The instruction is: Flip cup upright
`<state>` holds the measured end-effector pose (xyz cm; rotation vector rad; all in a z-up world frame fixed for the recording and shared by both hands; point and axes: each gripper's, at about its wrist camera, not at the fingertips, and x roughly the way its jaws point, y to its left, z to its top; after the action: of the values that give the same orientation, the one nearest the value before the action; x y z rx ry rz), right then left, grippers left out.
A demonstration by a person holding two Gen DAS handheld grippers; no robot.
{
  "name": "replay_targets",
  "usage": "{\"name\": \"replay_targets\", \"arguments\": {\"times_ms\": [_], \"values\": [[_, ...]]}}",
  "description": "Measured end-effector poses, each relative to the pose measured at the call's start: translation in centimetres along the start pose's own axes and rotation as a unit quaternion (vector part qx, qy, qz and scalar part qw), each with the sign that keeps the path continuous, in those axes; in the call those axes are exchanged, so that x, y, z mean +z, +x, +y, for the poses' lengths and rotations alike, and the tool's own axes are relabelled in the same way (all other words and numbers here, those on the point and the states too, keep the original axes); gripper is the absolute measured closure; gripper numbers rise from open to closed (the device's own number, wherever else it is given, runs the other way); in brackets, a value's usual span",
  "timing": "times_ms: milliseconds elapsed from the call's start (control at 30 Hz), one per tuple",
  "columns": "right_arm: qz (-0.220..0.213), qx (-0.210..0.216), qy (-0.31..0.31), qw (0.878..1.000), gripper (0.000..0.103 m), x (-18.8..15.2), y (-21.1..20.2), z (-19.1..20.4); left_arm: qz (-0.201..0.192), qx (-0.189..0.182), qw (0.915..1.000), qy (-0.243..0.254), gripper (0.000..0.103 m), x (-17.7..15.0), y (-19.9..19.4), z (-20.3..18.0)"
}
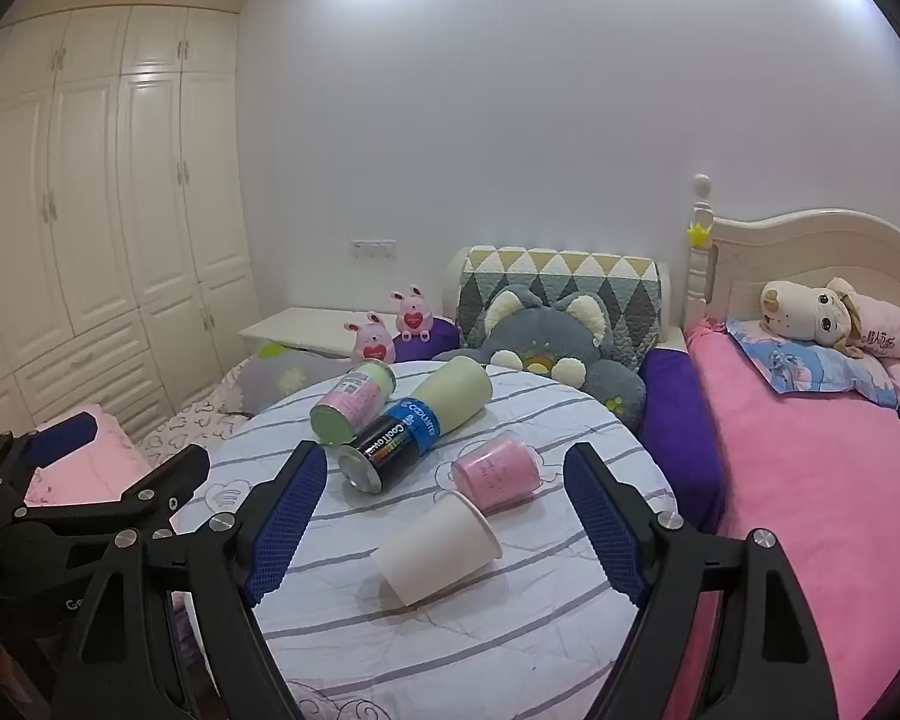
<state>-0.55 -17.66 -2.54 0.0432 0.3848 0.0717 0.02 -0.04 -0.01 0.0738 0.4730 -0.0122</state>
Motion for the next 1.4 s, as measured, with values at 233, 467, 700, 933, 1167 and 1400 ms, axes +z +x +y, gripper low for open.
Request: {"name": "replay_targets", "arguments": {"times_ms": [233, 467, 700, 933, 1167, 1400], "values": [[-0.001, 0.002, -0.001, 1.000, 0.020, -0.4, -0.2, 0.2, -0.002, 0.000, 1.0000, 0.005, 0.000, -0.1, -0.3, -0.1], [0.012, 0.001, 0.002, 1.000, 0.020, -0.7, 0.3, 0.1, 0.003, -0.007, 1.0000, 0.002, 0.000, -0.5, -0.7, 0.0], [0.017, -0.002, 0.002, 1.000, 0.020, -0.6, 0.3, 0.4, 0.011, -0.011, 0.9999, -0.003, 0.000, -0.2, 0.0, 0.2], [0.019, -0.001, 0.003, 1.000, 0.020, -0.5, 0.7, 0.5, 0.013, -0.018, 0.9997, -0.007, 0.000, -0.3, 0.6, 0.4], [0.024, 0.000, 0.006, 1.000, 0.020, -0.6, 1.0, 0.4, 0.011, -0.018, 0.9997, -0.008, 0.000, -0.4, 0.6, 0.5], [0.026, 0.000, 0.005, 1.000, 0.020, -0.6, 1.5, 0.4, 0.014, -0.017, 0.9997, -0.006, 0.000, -0.4, 0.9, 0.5]]}}
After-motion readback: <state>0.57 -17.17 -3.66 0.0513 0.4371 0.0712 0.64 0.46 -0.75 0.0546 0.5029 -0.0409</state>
